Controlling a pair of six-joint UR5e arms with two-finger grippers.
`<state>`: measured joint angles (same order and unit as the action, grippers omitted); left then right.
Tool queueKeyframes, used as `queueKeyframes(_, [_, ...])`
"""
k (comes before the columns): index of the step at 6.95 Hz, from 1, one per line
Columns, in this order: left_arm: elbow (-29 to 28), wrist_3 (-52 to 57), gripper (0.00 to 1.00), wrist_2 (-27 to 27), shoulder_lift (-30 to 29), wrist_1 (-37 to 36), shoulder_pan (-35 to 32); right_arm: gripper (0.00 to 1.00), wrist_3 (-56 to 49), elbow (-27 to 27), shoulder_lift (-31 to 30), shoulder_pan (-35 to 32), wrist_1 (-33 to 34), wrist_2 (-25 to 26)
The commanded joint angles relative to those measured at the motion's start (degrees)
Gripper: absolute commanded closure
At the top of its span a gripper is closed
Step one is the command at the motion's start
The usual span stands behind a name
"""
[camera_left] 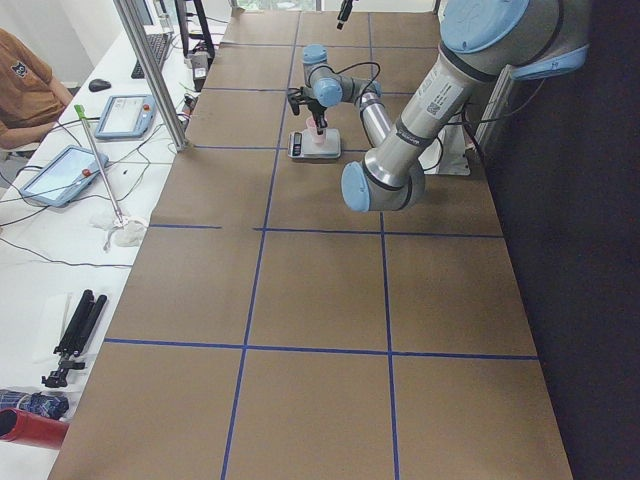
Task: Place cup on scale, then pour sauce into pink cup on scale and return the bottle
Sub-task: 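Lower the pink cup onto the scale while the right arm moves in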
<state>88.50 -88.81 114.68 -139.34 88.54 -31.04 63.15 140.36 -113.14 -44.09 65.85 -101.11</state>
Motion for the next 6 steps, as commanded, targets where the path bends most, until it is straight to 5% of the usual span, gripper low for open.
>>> queueKeyframes(1, [-0.5, 0.2, 0.85, -0.1, 0.1, 0.5, 0.0, 0.0, 0.7, 0.0, 0.0, 2.0, 0.0, 1.5])
queueKeyframes(2, [-0.5, 0.3, 0.57, -0.1, 0.0, 0.4, 0.0, 0.0, 1.0, 0.0, 0.0, 2.8, 0.0, 2.3])
queueKeyframes(3, [-0.2, 0.4, 0.04, -0.2, 0.0, 0.4, 0.0, 0.0, 1.0, 0.0, 0.0, 2.9, 0.0, 2.3])
queueKeyframes(6, [3.9, 2.3, 0.0, -0.1, 0.3, -0.8, -0.3, 0.0, 2.4, -0.1, 0.0, 6.6, 0.0, 6.4])
